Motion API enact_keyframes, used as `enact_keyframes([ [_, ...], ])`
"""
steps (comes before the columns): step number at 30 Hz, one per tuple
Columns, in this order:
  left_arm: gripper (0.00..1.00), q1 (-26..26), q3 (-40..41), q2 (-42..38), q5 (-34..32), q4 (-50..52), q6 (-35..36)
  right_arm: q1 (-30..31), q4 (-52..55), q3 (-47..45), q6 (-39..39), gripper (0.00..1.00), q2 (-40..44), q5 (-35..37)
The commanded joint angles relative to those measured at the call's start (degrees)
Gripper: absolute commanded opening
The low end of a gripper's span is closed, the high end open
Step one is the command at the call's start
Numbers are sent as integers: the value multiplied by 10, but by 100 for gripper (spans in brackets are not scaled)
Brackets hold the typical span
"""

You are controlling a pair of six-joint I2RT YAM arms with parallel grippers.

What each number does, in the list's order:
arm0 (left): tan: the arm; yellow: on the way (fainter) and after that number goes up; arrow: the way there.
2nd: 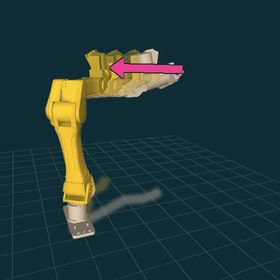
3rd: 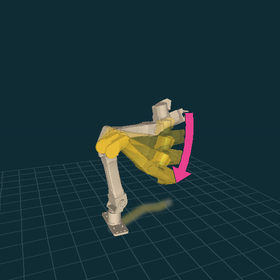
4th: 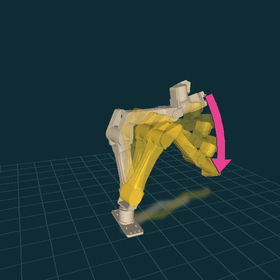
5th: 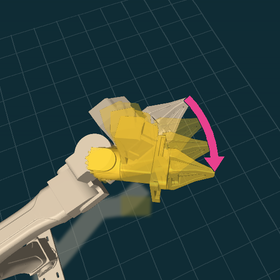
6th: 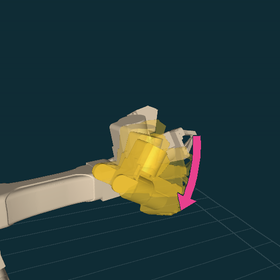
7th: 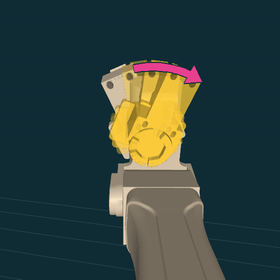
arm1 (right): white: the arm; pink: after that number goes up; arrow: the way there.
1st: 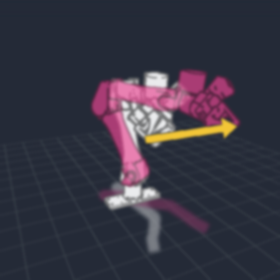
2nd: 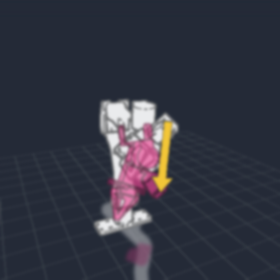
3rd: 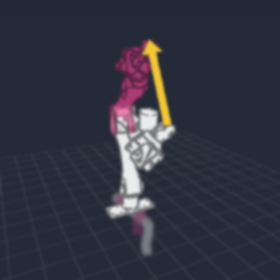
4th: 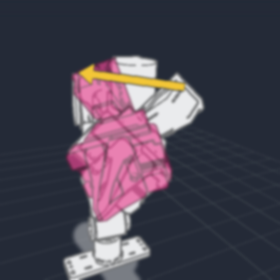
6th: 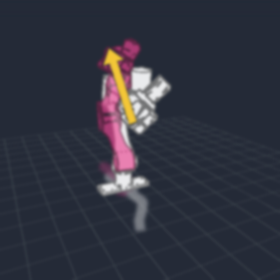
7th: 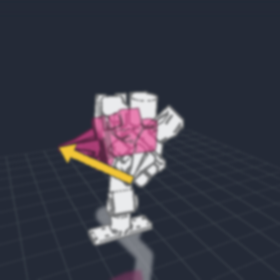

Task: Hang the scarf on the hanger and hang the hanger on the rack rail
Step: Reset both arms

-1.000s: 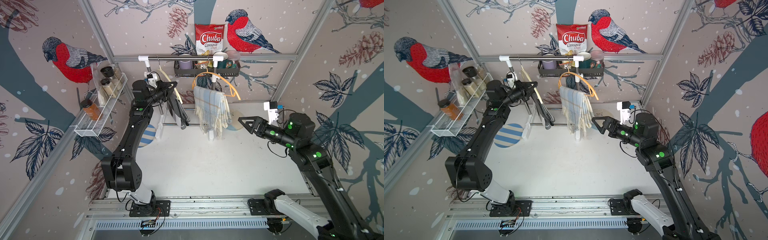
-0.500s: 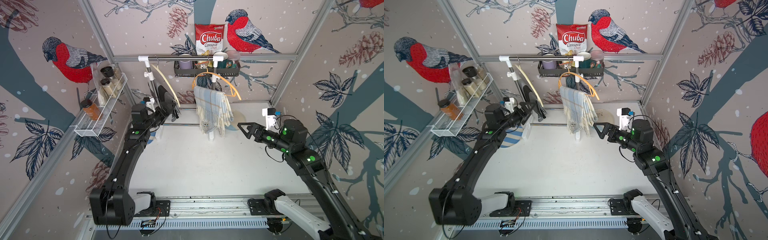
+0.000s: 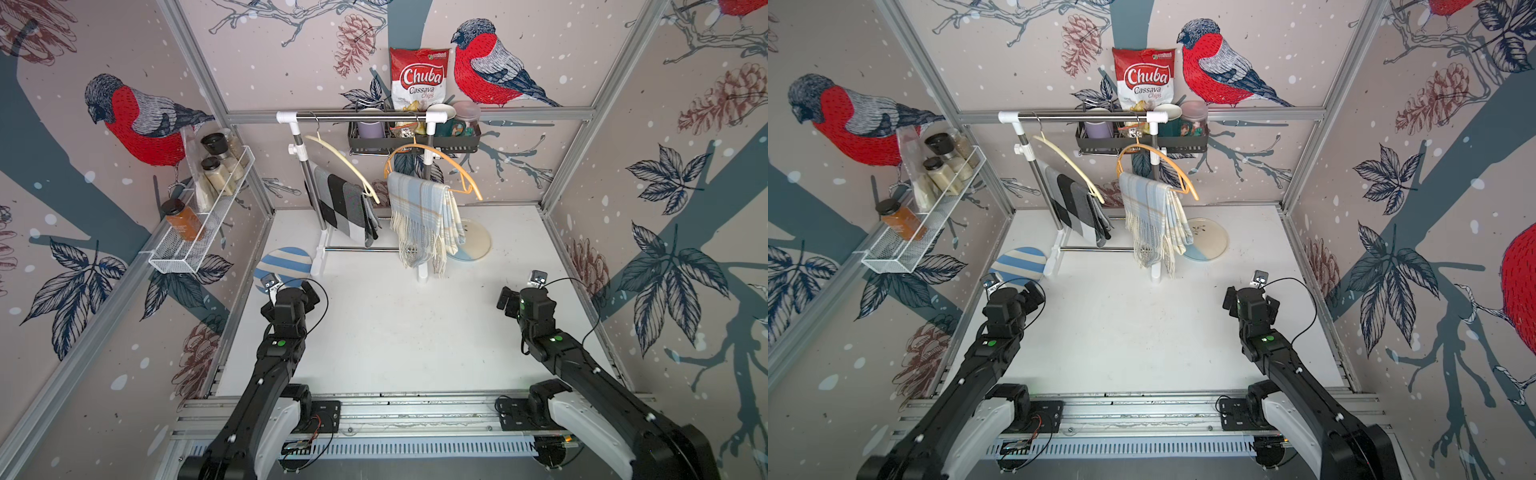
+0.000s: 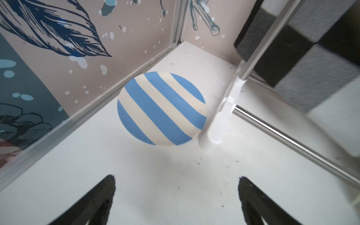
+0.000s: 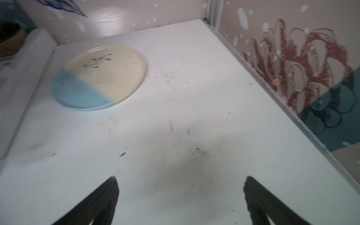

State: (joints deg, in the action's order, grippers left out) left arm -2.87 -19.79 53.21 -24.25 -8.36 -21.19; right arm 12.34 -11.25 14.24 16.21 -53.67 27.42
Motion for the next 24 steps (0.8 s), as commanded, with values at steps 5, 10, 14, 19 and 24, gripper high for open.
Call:
enact_keyframes([
  [5, 96, 16, 25, 276, 8, -434, 151, -93, -206, 89, 35, 100, -223, -35],
  [10, 96, -9, -23, 353, 47, -429, 205, -56, -269, 49, -12, 99, -192, -48],
  [14, 96, 0, -26, 353, 75, -422, 203, 7, -344, 5, -68, 100, -169, 14],
  [19, 96, 0, -27, 356, 83, -428, 209, 20, -472, -7, -172, 100, -234, 152],
  [24, 97, 0, -27, 355, 82, -425, 209, -32, -546, 12, -133, 100, -356, 29],
])
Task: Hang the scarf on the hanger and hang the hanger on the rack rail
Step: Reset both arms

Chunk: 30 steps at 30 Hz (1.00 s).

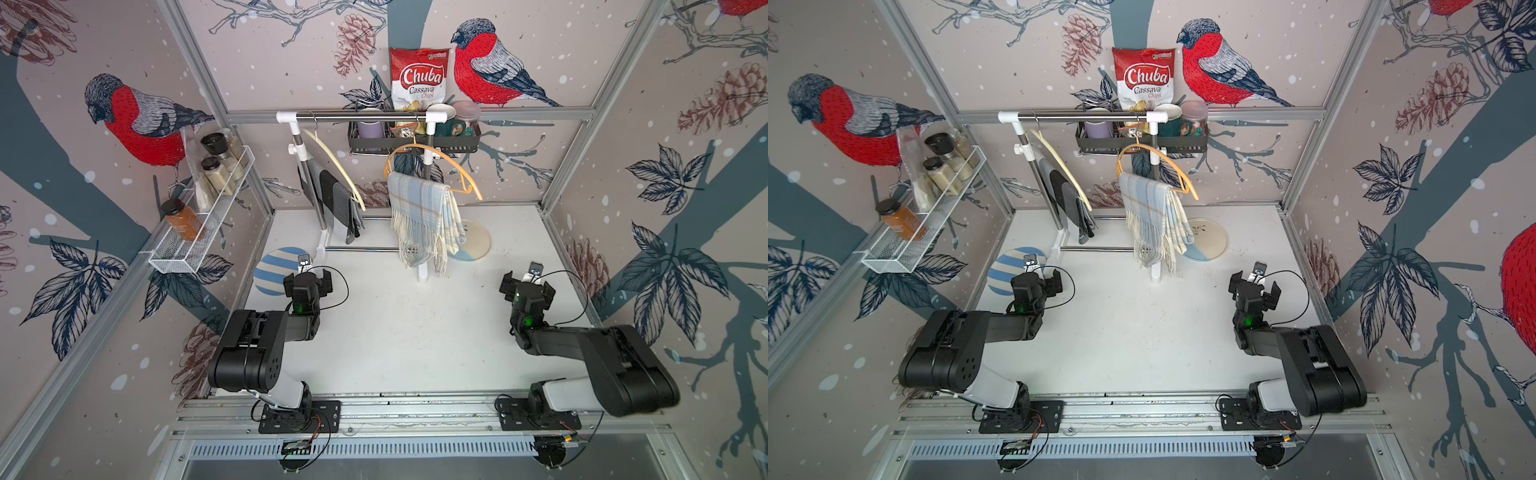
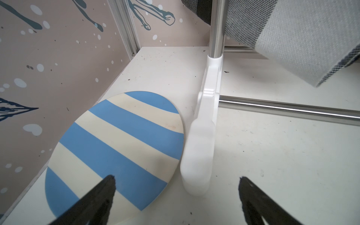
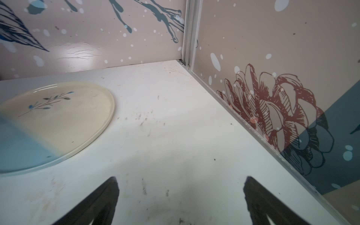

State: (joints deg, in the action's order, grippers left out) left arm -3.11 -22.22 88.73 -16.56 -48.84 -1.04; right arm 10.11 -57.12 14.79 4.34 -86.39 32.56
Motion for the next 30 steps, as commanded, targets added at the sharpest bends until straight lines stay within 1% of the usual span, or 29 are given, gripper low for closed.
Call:
enact_keyframes([
  [1, 97, 2, -2, -1, 5, -22, 8, -22, 3, 30, 5, 100, -4, -58],
  [2, 97, 2, -2, 0, 5, -22, 7, -45, 49, 51, 21, 100, 7, -98],
  [3, 97, 2, -2, 0, 5, -21, 7, -63, 43, 59, 25, 100, -6, -134],
  [4, 97, 2, -2, 0, 5, -22, 7, -68, 38, 56, 20, 100, -13, -162],
  [6, 97, 3, -1, 0, 5, -24, 8, -73, 83, 72, 18, 100, -8, -186],
  [7, 97, 3, -1, -1, 5, -23, 8, -77, 83, 72, 22, 100, -4, -192],
  [13, 97, 3, 0, -1, 5, -24, 8, -70, 63, 60, 15, 100, 0, -181],
  [24, 97, 2, -1, -1, 7, -23, 8, -68, 69, 63, 13, 100, 1, -180],
  [30, 97, 3, -1, -1, 6, -23, 8, -75, 79, 73, 13, 100, -8, -203],
])
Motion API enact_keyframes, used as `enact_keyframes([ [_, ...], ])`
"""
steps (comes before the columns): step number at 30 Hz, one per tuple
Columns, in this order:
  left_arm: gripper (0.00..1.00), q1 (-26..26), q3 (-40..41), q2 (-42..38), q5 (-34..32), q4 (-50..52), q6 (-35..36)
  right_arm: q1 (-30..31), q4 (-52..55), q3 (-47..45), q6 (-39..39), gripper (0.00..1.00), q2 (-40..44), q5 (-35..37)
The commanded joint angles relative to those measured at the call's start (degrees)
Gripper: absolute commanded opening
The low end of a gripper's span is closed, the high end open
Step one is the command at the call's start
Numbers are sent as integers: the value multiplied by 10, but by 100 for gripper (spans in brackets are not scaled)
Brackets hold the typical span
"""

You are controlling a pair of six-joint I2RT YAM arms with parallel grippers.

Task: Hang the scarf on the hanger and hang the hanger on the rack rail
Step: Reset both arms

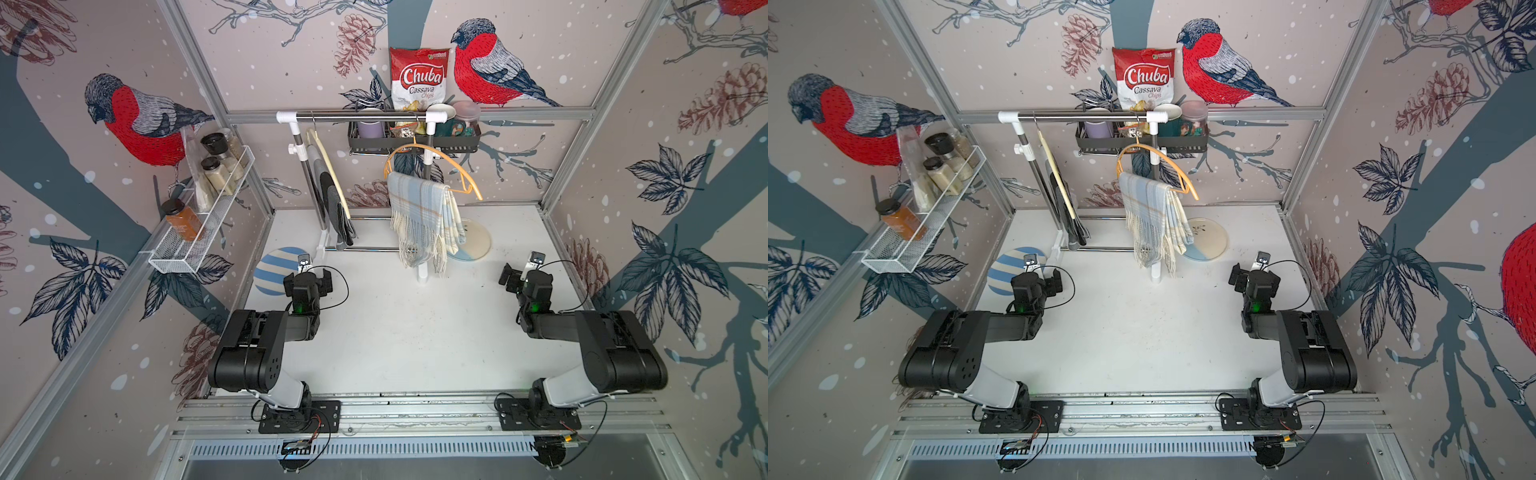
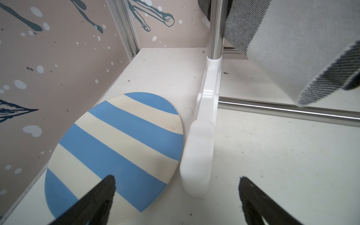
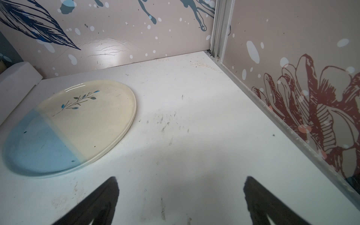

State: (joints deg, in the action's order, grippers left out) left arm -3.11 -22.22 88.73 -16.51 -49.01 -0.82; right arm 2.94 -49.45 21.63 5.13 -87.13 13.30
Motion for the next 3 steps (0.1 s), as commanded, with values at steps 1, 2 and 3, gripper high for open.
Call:
enact_keyframes([
  [1, 97, 2, -1, -1, 6, -21, 6, -3, -4, 0, 4, 100, 1, -11],
  [2, 97, 2, -1, -1, 5, -22, 5, -3, -6, -3, 2, 100, 6, -12],
  [3, 97, 2, -1, -1, 5, -21, 6, -1, -1, -4, 2, 100, 11, -12],
])
